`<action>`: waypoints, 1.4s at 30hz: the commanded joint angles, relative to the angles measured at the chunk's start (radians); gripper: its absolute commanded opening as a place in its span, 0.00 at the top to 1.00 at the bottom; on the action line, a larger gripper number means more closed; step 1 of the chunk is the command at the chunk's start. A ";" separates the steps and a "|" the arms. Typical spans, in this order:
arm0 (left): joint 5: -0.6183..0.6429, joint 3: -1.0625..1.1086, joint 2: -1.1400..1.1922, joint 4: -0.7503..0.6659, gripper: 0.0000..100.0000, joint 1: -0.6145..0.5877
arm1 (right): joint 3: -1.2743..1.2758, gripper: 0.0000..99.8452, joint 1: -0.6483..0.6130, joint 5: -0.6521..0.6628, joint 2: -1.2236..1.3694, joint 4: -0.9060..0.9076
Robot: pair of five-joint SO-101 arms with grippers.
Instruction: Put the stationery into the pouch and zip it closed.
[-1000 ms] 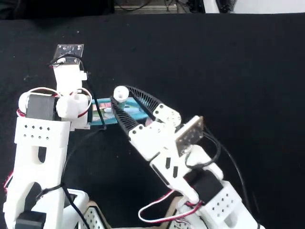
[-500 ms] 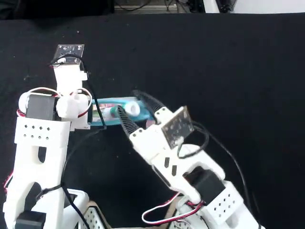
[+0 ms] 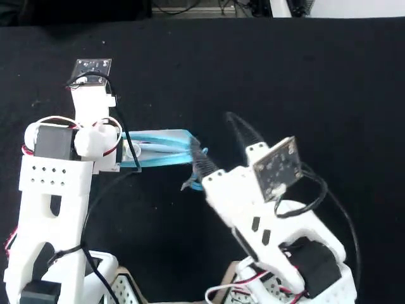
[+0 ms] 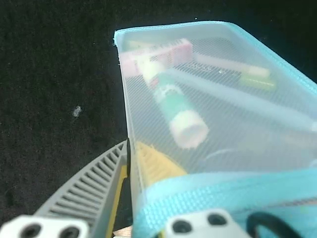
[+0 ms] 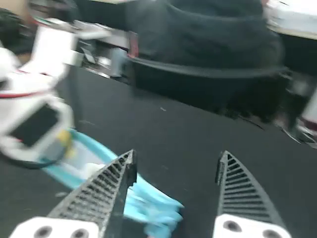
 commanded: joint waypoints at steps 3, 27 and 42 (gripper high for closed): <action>0.000 0.044 0.008 0.000 0.97 -0.019 | 0.030 0.75 0.166 0.002 -0.004 0.115; -0.005 0.039 0.015 0.000 0.97 -0.030 | 0.679 0.75 0.026 0.107 -0.308 -0.167; -0.005 0.042 0.017 0.000 0.97 -0.028 | 0.803 0.75 -0.026 0.029 -0.547 -0.222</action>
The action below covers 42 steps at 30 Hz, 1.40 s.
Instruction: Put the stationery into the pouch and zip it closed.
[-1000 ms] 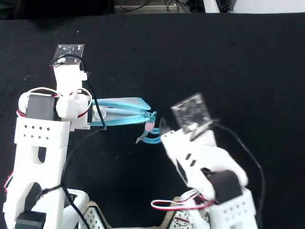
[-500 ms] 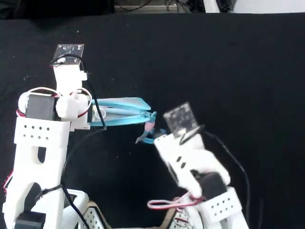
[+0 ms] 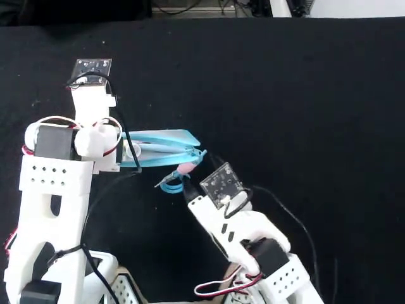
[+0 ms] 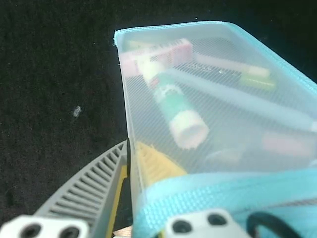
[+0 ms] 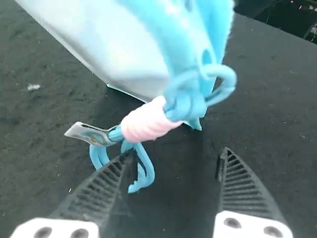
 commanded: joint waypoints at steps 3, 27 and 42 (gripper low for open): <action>-0.005 0.042 0.017 0.000 0.97 -0.027 | -0.159 0.75 0.074 -0.153 -0.116 0.072; -0.005 0.044 0.009 0.002 0.97 -0.030 | -0.016 0.75 0.091 -0.232 -0.116 -0.130; -0.005 0.045 0.009 0.000 0.97 -0.024 | -0.321 0.99 0.141 -0.189 -0.107 0.126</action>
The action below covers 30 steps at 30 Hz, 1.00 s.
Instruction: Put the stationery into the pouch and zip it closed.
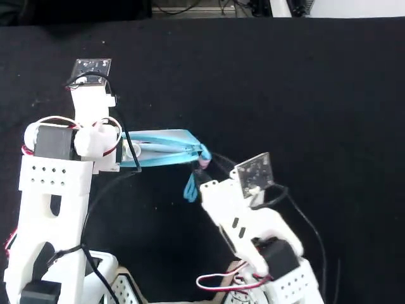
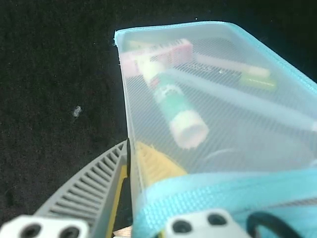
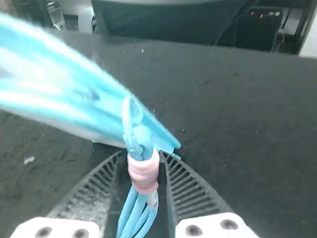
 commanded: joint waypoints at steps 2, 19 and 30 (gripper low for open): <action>-0.005 0.045 0.011 0.000 0.97 -0.019 | -0.203 0.99 0.028 0.014 -0.107 0.129; -0.005 -0.008 0.011 0.006 0.97 -0.019 | -0.312 0.99 0.021 0.157 -0.107 0.269; -0.005 -0.019 0.015 -0.003 0.97 -0.019 | -0.292 0.99 -0.112 0.242 -0.105 0.247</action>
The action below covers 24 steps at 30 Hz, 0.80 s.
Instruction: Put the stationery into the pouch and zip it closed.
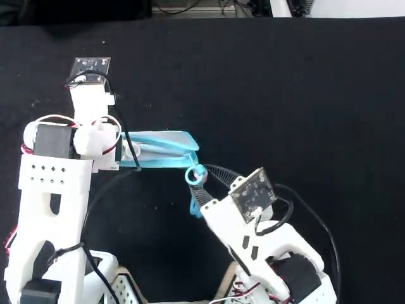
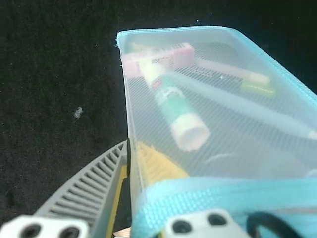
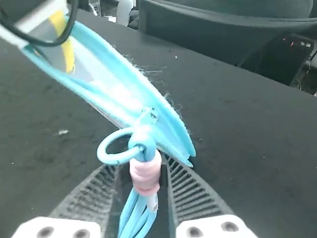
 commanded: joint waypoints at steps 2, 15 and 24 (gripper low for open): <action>-0.005 -0.004 0.009 -0.040 0.97 -0.015 | -0.051 0.99 0.066 0.101 -0.105 -0.048; -0.005 -0.016 0.006 -0.236 0.94 -0.021 | -0.302 0.99 0.106 0.107 0.249 -0.003; -0.005 -0.197 0.006 -0.121 0.81 -0.025 | -0.521 0.99 0.106 0.106 0.538 -0.011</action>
